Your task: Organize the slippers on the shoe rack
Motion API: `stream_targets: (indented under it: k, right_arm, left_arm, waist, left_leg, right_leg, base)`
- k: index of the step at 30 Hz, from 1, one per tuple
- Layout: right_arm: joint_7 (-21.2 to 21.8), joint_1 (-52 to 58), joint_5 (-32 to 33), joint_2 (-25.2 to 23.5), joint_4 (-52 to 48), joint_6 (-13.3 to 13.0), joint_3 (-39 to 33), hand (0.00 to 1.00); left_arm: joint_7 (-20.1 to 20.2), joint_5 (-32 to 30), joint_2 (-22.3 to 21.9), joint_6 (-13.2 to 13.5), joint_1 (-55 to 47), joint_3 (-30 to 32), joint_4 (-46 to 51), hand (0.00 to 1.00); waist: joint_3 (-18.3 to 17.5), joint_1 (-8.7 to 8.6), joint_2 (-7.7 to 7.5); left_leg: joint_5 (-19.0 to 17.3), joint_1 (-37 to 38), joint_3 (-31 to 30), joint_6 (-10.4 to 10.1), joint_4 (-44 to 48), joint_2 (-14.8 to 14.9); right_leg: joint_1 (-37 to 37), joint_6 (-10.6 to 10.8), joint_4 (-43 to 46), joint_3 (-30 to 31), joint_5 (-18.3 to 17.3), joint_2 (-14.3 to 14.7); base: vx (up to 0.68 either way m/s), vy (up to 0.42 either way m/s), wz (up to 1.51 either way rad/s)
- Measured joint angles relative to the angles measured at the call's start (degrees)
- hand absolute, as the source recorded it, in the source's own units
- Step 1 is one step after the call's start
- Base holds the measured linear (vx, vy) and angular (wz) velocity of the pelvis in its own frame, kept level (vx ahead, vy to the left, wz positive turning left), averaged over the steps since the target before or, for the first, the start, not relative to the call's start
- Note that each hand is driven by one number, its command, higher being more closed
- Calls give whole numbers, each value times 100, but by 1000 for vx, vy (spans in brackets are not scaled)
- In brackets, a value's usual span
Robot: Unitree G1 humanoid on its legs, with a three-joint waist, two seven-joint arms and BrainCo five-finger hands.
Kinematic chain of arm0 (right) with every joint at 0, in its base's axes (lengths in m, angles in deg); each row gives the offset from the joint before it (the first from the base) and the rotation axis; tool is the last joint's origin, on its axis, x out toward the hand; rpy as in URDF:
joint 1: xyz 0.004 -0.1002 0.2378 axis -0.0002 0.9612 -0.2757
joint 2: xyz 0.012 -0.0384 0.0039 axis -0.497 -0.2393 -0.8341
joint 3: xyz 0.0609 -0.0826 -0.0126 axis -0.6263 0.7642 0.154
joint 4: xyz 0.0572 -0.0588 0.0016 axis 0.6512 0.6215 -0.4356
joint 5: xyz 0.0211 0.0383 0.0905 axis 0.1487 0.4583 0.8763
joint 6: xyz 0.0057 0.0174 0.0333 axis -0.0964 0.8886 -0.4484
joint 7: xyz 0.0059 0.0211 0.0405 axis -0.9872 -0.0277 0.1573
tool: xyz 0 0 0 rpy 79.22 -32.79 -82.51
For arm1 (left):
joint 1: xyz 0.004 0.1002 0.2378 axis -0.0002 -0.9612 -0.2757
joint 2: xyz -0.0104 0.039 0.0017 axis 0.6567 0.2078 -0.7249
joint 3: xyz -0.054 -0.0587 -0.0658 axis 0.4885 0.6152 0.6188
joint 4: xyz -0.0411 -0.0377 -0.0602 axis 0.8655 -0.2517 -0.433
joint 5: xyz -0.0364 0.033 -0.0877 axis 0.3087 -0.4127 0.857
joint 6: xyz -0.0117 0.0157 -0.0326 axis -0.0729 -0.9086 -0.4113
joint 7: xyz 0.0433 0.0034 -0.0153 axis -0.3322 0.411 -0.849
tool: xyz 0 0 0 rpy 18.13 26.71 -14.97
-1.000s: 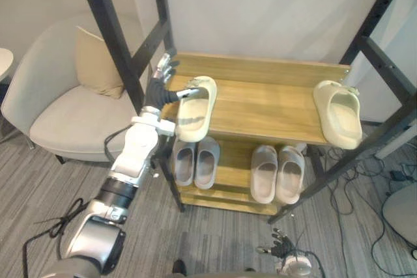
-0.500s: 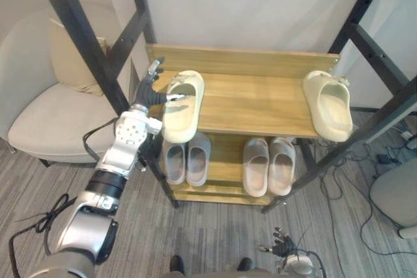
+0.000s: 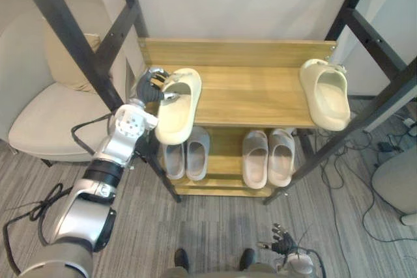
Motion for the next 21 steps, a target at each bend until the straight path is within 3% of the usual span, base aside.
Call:
stream_targets:
  k: [10,21]
  right_arm:
    - [0,110,9,-57,-204,-5,-55,0]
    - [-2,107,22,-206,-203,-9,-199,0]
  left_arm:
    - [-3,-2,182,-156,145,2,-118,100]
    - [-252,17,-139,-368,538,-238,-426,100]
  waist:
    - [6,-28,10]
    - [30,-45,53]
  left_leg:
    - [32,-35,113,-45,-1,51]
    - [96,-37,127,39,0,-50]
  right_leg:
    - [-139,-28,26,189,19,45]
    - [-131,-48,28,199,120,-45]
  base:
    - [-21,2,-7]
    - [-6,6,0]
